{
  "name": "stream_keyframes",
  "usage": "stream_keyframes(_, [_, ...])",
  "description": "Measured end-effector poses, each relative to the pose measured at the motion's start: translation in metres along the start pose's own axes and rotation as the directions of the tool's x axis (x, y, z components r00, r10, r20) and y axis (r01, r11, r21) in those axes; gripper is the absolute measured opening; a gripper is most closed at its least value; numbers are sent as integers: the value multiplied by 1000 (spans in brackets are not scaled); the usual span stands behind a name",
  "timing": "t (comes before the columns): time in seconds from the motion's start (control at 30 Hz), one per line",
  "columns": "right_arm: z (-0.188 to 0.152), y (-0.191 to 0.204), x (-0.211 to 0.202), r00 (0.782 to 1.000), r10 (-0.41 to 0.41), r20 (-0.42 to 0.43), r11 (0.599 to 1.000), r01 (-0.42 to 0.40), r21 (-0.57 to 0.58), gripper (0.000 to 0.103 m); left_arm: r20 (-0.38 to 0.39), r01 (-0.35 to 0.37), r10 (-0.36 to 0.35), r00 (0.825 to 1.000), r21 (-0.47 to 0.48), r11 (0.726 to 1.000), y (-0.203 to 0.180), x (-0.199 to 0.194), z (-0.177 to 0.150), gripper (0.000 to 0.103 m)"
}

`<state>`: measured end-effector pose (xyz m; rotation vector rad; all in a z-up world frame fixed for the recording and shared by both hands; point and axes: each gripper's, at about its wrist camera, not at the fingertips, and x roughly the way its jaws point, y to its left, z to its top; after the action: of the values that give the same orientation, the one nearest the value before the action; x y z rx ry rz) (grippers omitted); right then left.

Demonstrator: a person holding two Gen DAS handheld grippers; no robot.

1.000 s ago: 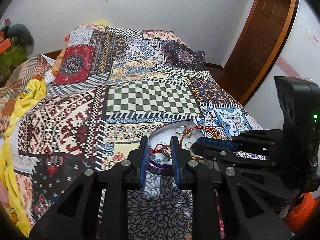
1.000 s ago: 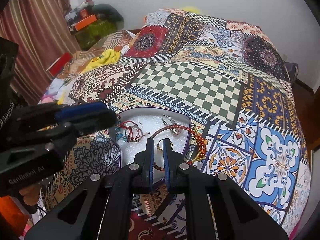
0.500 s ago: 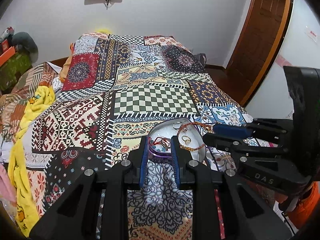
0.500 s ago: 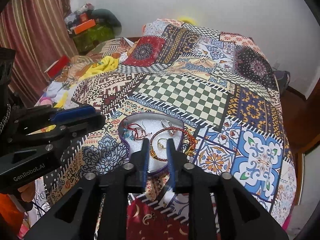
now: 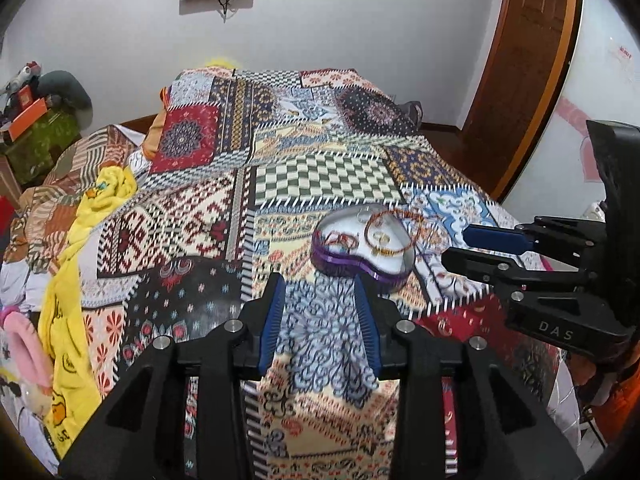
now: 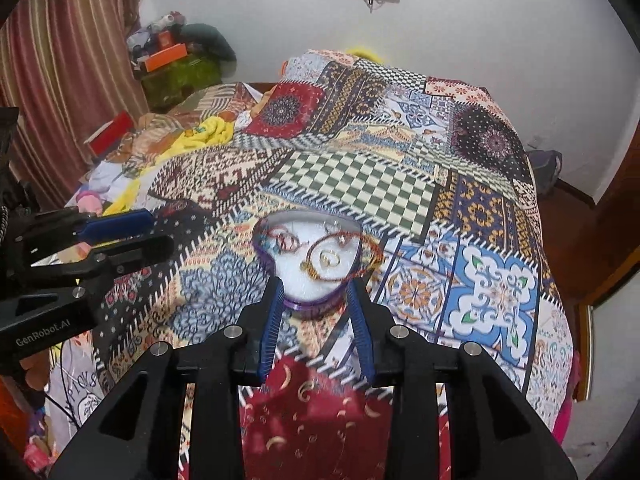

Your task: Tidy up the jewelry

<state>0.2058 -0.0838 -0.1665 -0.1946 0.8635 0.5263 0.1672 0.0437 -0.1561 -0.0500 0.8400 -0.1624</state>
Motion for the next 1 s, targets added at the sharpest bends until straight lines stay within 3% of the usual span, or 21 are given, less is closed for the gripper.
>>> stream_keyframes(0.4, [-38, 17, 31, 991, -4, -133, 1000, 1, -18, 30, -73, -51, 54, 996, 46, 998, -6, 12, -30, 39])
stream_keyframes(0.5, [-42, 21, 38, 988, 4, -153, 1000, -7, -22, 30, -87, -48, 51, 995, 38, 998, -4, 17, -34, 44])
stream_keyframes(0.8, [-42, 30, 51, 982, 33, -185, 998, -40, -37, 29, -133, -31, 32, 991, 9, 999, 2, 28, -43, 47])
stream_keyframes(0.9, [-43, 29, 52, 983, 25, -183, 999, -32, -35, 12, -146, -15, 17, 989, 14, 1000, -1, 30, -44, 47])
stream_keyframes(1.0, [-43, 26, 50, 983, 35, -178, 999, -40, -21, 9, -154, -2, 6, 988, 25, 1000, -6, 32, -44, 47])
